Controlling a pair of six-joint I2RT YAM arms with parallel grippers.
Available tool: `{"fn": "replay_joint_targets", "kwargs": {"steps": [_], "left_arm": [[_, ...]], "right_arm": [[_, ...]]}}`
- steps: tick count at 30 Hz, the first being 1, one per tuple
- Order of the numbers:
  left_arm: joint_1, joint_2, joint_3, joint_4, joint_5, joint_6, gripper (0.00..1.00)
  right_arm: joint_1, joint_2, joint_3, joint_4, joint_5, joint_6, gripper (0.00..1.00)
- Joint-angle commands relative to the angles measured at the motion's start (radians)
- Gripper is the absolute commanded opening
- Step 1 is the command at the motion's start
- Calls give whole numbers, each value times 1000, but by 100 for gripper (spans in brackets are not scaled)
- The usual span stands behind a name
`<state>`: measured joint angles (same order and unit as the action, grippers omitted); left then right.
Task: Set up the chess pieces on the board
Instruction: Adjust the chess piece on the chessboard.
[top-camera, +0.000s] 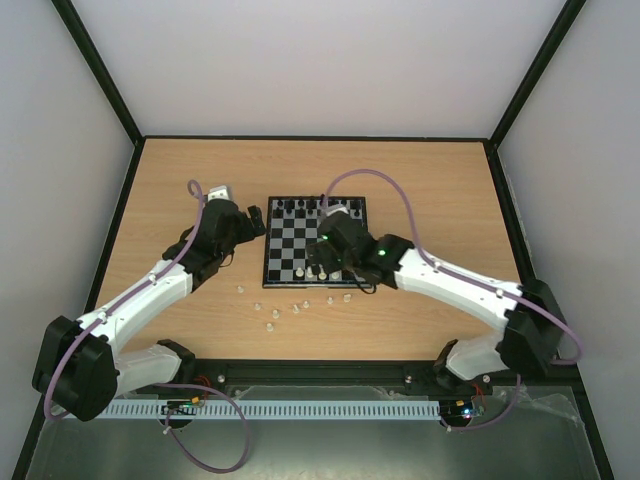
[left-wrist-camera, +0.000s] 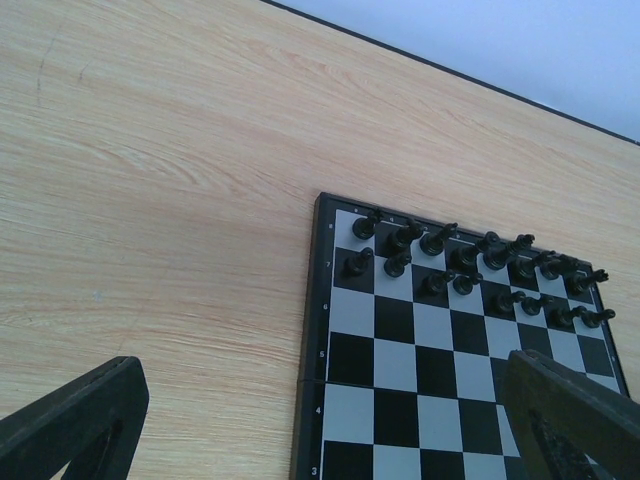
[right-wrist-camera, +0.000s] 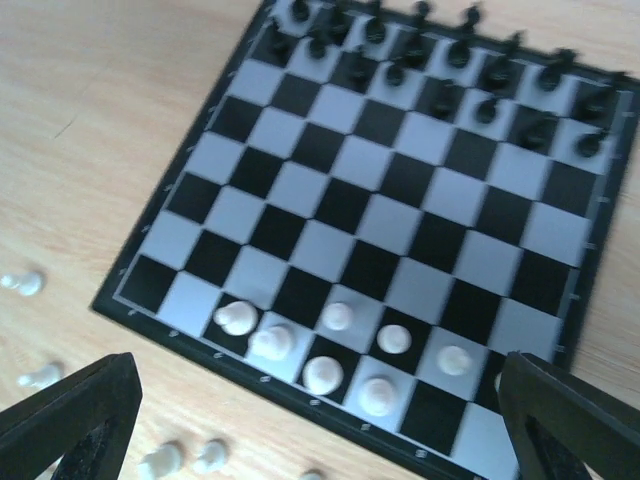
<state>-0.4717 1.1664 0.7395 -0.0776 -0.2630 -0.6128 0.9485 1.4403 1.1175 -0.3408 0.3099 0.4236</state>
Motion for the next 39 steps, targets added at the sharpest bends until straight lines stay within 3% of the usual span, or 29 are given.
{"fn": "replay_joint_targets", "kwargs": {"steps": [1,8,15,23,26,31,35,39], "left_arm": [[5,5,-11,18,-1,0,100],[7,8,-11,18,3,-2,99],[13,-11,-20,18,1,2,100],[24,6,-17,26,42,-6,100],[25,17,-17,30,58,-7,99],[30,28,-16,33,64,-10,100],[40,29,-18,33,74,-13,100],[43,19,-19,32,82,-16,99]], "right_arm": [[-57,-157,-144,57,90,38,99],[-93,-284,-302,143,76,83,99],[-94,-237,-353,176,37,101,99],[-94,-309,-420,168,43,135,96],[-94,-310,-415,155,14,134,90],[-94,-257,-331,143,-22,108,70],[-95,-110,-191,144,-45,86,52],[-94,89,0,143,-97,63,49]]}}
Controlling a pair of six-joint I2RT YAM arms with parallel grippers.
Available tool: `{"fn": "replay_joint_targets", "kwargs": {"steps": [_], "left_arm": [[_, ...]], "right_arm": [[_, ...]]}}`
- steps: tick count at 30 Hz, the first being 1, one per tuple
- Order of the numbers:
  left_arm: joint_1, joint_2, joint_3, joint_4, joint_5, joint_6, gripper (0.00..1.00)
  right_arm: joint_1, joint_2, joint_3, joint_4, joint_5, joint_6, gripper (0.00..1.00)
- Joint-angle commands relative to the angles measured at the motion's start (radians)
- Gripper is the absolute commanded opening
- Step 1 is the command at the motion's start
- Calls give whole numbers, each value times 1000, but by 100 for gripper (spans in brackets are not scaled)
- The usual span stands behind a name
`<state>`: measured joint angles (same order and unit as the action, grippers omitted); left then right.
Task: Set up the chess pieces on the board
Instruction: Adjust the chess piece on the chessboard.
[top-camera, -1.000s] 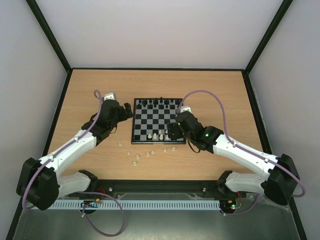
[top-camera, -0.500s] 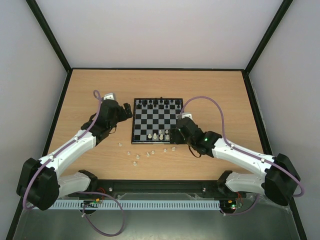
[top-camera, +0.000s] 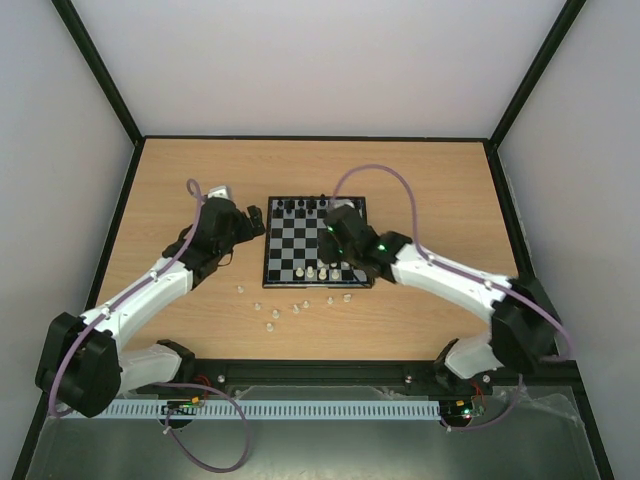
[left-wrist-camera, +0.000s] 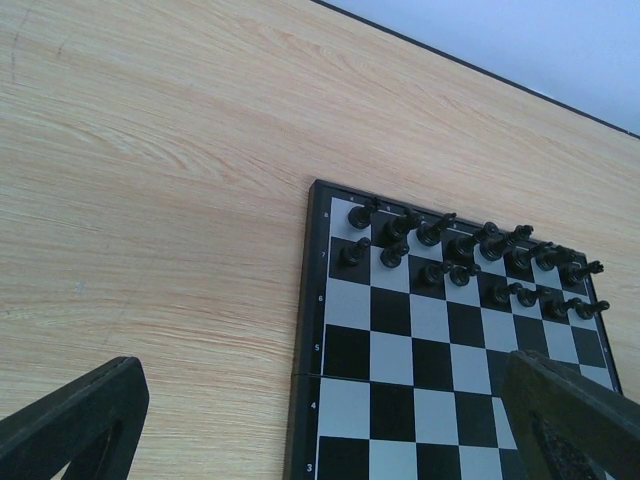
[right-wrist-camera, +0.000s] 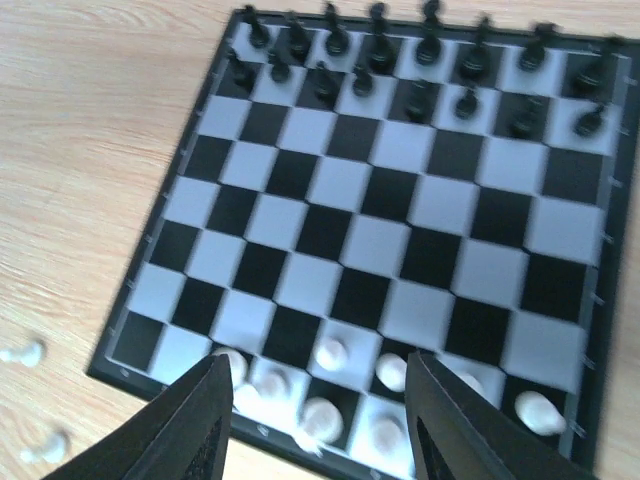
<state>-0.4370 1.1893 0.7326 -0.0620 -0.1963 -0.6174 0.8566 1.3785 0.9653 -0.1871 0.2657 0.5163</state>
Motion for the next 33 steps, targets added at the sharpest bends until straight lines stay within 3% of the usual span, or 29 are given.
{"fn": "replay_joint_targets", "kwargs": {"steps": [1,8,12,25,33], "left_arm": [[10,-8,-14,15,16,-14,99],[18,-51,-22,11,19,-21,100],[20,-71,-26,8,17,-22,99],[21,-91,-30,5,9,-22,100],[21,-91,-29,7,13,-21,99]], "right_arm": [[-2,204,213,-23,-62,-35,49],[-4,553,601,-129,-51,-71,50],[-13,699,775,-186,-21,-81,44],[-29,872,977,-269,56,-60,26],[-60,922,1024,-279,46,-45,24]]}}
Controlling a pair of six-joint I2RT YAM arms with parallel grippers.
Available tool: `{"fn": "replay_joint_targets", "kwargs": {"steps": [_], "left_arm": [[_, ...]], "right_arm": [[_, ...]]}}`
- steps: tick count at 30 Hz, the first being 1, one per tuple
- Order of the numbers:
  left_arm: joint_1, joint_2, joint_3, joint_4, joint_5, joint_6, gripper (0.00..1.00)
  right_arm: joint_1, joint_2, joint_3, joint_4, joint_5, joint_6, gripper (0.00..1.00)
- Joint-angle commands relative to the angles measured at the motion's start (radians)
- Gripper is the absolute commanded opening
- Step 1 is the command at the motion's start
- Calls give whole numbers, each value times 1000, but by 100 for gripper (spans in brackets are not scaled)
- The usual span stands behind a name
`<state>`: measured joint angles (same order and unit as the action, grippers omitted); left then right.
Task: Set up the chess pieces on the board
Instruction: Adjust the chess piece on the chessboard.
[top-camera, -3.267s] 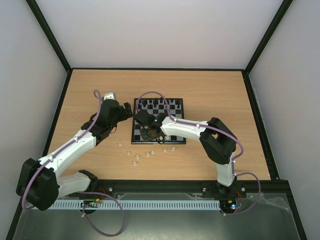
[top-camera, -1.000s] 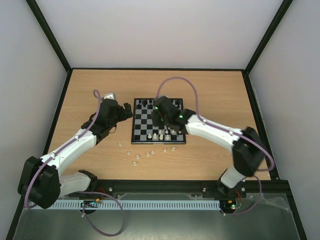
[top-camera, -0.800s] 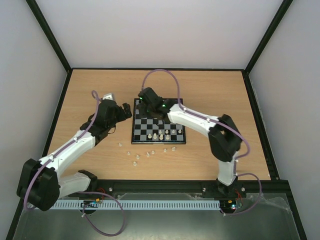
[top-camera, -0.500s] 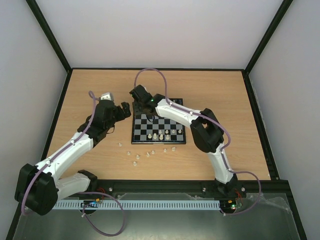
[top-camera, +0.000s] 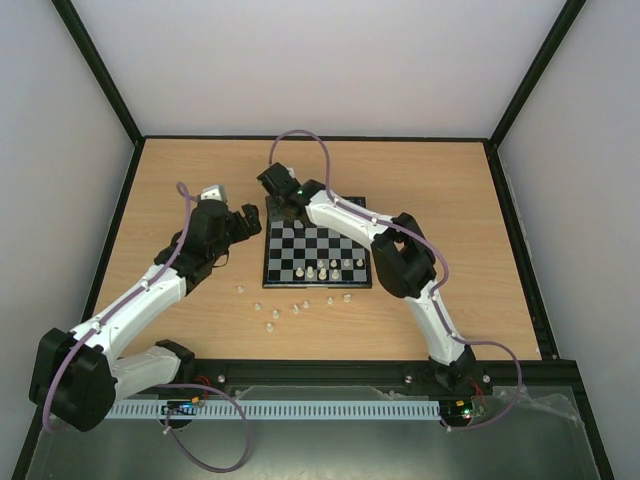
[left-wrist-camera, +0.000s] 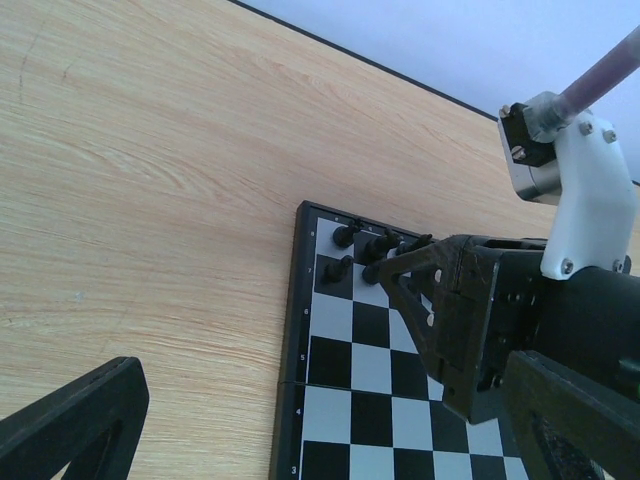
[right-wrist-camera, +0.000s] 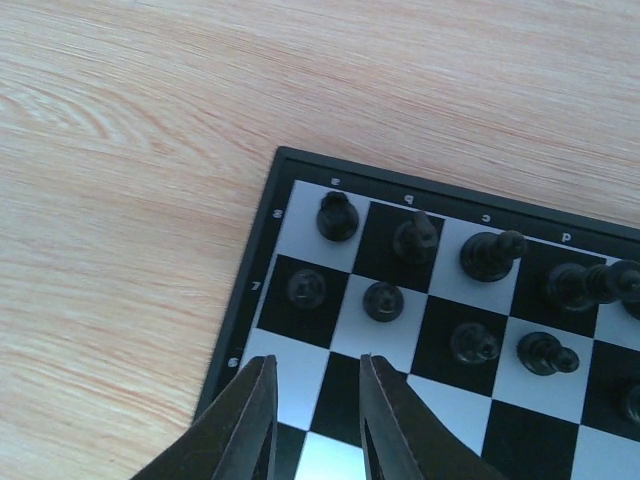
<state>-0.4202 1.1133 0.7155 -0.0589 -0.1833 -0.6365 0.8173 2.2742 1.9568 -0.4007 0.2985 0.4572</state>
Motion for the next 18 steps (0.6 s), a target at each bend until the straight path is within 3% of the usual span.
{"fn": "replay_joint_targets", "kwargs": {"steps": [1,18], "left_arm": [[4,-15,-12,4,2,-2,100],[6,-6,-13,10,7,-2,100]], "right_arm": [[-24,31,32,-66,12,15,24],[-53,94,81,-57,-25,11,21]]}}
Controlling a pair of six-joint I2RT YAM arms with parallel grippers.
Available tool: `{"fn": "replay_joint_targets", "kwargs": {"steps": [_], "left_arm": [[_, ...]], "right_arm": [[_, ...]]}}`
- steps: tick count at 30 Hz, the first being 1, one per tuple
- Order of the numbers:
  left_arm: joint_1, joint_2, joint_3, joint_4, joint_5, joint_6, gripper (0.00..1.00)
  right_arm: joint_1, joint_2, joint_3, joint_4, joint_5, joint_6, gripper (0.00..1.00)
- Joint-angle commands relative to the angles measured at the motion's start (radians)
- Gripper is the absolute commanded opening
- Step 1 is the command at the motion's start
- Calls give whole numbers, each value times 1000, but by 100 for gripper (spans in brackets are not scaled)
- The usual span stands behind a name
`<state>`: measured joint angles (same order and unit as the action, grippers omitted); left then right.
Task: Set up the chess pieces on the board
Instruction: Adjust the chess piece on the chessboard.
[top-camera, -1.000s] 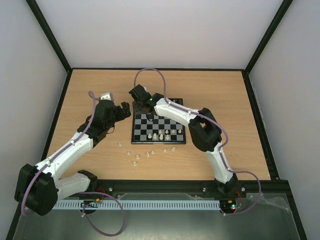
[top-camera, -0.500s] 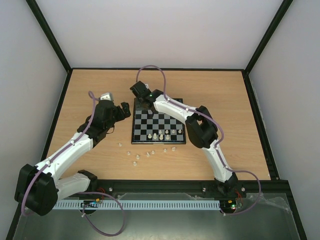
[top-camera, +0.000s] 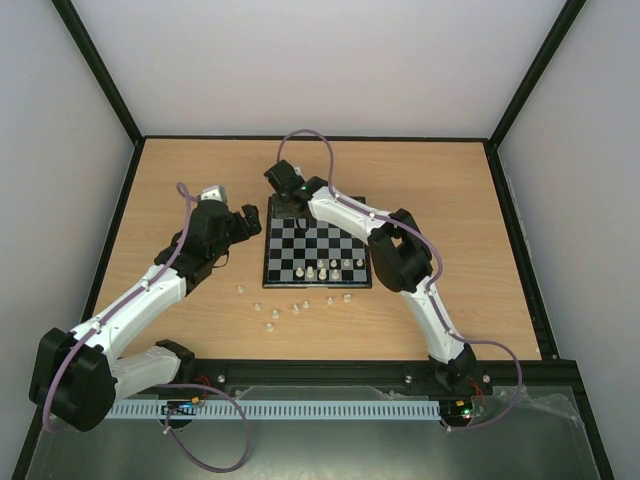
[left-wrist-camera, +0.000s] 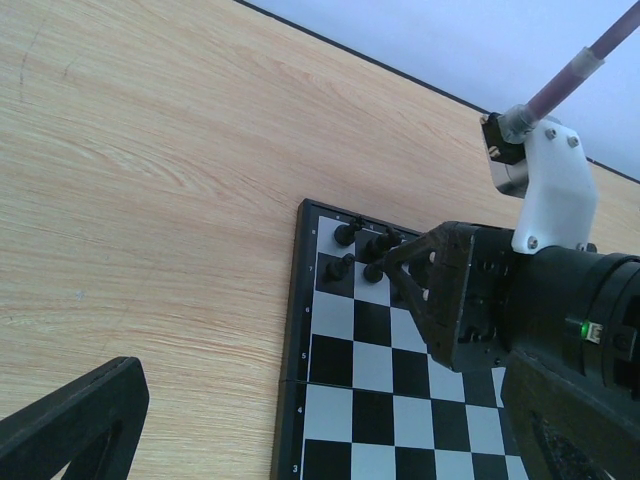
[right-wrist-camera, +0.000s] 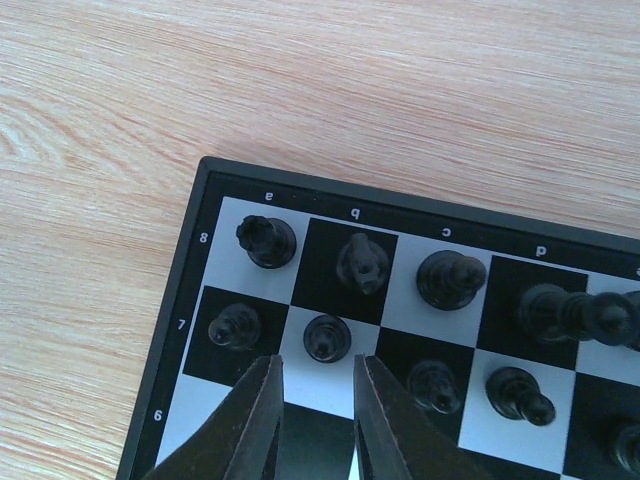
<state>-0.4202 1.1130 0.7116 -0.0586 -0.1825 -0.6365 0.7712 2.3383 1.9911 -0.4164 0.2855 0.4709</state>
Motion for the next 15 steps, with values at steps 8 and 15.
{"fn": "replay_joint_targets", "kwargs": {"steps": [8,15], "left_arm": [[6,-3,-10,11,9,-2,99],[6,-2,-10,12,13,-2,100]], "right_arm": [[-13,57,78,-52,-16,-5,21],[-16,76,92,-61,-9,-6,21]]}}
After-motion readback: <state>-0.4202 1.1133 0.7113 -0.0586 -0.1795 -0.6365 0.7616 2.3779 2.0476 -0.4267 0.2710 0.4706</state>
